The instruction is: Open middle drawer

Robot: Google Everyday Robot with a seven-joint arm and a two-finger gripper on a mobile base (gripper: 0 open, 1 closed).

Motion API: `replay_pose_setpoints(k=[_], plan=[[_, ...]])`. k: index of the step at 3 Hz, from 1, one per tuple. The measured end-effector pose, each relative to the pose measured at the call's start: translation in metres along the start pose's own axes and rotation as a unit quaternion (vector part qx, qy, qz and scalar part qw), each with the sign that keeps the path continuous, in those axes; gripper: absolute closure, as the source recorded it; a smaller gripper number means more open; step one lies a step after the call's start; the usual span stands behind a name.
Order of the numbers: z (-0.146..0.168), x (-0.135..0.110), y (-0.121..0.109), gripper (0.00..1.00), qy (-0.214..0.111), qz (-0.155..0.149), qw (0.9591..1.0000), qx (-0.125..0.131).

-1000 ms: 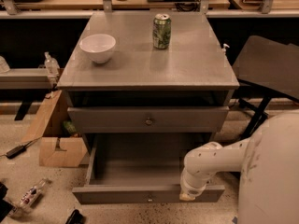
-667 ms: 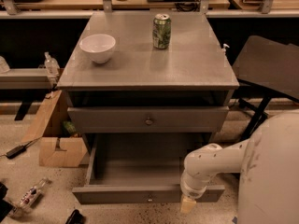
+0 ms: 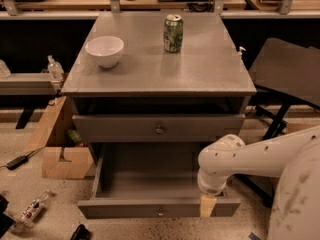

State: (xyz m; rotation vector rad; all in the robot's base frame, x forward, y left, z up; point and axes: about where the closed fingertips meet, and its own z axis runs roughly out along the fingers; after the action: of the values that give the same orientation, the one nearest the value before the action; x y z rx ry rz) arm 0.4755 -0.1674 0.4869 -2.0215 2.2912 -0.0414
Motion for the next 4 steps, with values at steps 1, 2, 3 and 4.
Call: replay_pose_setpoints(k=[1,2,3,4], plan=[[-0.033,0.005,-0.039,0.39,0.004,-0.009,0.9993,0.037],[-0.041,0.01,-0.076,0.63,-0.02,-0.016,0.9977,0.063],[-0.011,0.016,-0.101,0.86,-0.065,-0.011,0.996,0.061],[0.003,0.017,-0.109,1.0,-0.074,-0.015,0.9954,0.058]])
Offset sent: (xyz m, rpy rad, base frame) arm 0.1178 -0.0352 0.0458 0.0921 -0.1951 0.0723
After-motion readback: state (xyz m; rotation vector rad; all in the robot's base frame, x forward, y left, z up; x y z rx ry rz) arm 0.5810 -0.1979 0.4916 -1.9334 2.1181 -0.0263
